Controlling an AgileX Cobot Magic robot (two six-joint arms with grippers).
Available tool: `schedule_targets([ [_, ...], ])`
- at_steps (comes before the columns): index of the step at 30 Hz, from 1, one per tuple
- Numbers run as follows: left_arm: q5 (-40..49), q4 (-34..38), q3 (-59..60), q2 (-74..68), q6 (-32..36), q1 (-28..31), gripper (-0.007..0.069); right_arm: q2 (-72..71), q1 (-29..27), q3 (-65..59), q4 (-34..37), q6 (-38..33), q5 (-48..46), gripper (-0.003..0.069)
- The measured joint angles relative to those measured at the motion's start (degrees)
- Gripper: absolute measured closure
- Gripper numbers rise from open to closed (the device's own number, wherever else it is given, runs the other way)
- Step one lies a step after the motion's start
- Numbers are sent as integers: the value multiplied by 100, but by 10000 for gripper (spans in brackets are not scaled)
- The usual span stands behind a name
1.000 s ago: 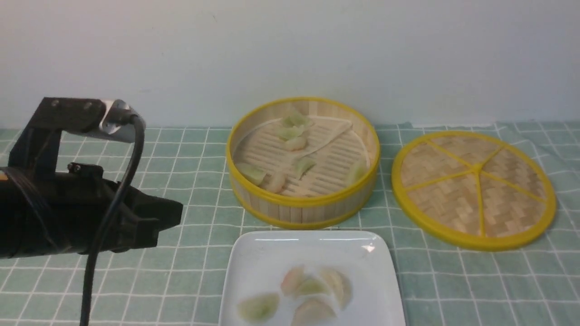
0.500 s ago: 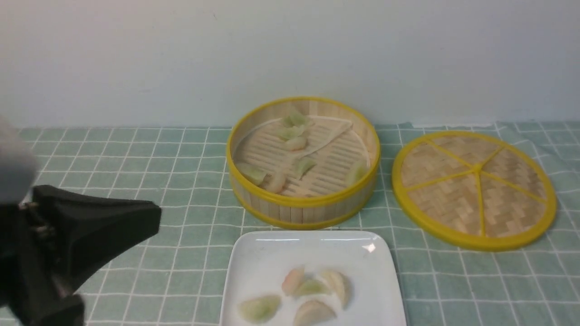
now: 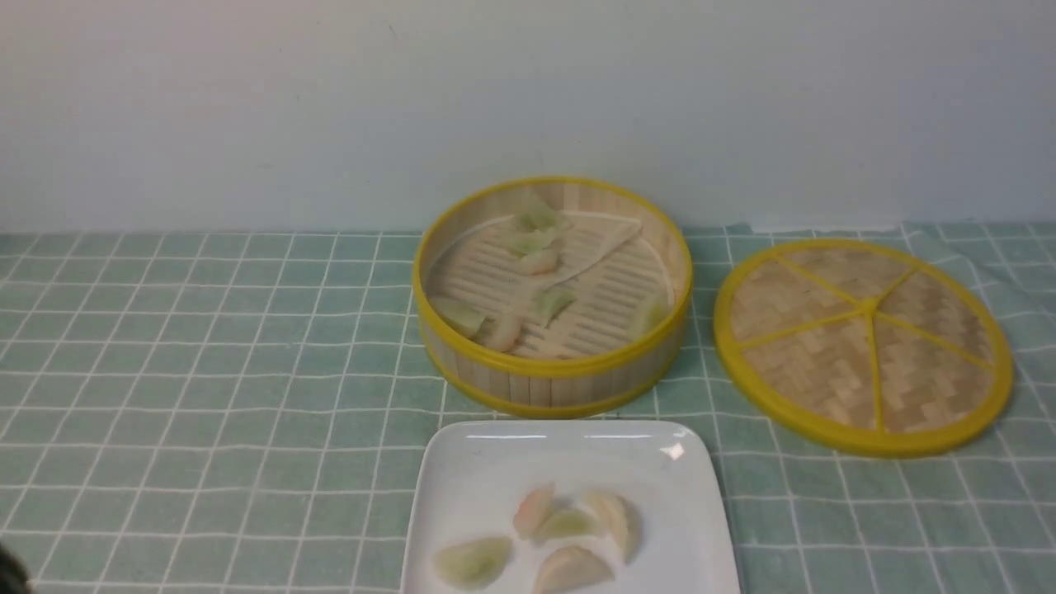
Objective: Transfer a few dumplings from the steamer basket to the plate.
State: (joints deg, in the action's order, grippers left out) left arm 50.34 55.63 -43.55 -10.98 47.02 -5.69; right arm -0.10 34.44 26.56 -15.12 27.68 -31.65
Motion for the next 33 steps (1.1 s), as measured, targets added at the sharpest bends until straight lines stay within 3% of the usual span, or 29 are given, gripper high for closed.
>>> schedule_targets([
  [5, -284, -255, 0, 183, 161, 0, 631, 0, 0, -4, 0, 0, -6, 672],
  [11, -1527, -999, 449, 166, -90, 0, 631, 0, 0, -4, 0, 0, -12, 672],
  [15, -2225, -1921, 1091, 166, -790, 0, 631, 0, 0, -4, 0, 0, -12, 672],
  [23, -2647, -5437, 3196, 429, -4174, 0, 631, 0, 0, -4, 0, 23, -18, 672],
  [27, -2659, -6067, 3907, 1017, -4858, 0, 631, 0, 0, -4, 0, 23, -18, 672],
  [33, -2632, -5936, 4468, 1164, -4880, 0, 631, 0, 0, -4, 0, 23, -40, 672],
])
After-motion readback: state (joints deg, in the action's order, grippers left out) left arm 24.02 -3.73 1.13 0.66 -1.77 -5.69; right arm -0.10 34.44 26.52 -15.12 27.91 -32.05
